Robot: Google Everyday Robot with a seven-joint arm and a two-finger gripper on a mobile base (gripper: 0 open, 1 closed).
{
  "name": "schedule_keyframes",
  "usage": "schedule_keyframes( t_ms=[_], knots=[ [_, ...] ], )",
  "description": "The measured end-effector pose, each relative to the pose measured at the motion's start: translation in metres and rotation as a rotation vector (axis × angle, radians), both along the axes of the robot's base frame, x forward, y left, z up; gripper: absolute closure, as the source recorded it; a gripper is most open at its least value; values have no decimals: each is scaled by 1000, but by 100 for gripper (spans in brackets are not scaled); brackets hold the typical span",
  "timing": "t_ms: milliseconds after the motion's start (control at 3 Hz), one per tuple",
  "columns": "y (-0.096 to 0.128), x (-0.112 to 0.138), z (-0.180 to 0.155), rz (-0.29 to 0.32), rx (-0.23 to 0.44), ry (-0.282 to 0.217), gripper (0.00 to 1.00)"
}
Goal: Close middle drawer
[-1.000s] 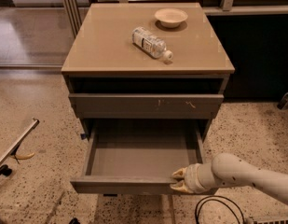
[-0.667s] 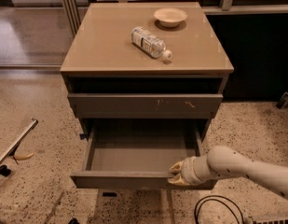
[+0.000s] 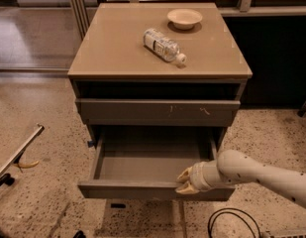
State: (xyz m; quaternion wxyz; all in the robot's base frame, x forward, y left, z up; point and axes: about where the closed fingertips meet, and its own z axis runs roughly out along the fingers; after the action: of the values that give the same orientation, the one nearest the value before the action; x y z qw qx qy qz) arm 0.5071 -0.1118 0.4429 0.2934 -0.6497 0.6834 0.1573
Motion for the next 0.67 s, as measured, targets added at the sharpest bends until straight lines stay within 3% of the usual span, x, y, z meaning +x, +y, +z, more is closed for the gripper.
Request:
schedule_keyframes(
  t_ms=[333, 667],
  knots=[
    [21, 37, 9, 26, 0, -35, 7],
    [39, 71, 18, 37, 1, -69, 0]
  ],
)
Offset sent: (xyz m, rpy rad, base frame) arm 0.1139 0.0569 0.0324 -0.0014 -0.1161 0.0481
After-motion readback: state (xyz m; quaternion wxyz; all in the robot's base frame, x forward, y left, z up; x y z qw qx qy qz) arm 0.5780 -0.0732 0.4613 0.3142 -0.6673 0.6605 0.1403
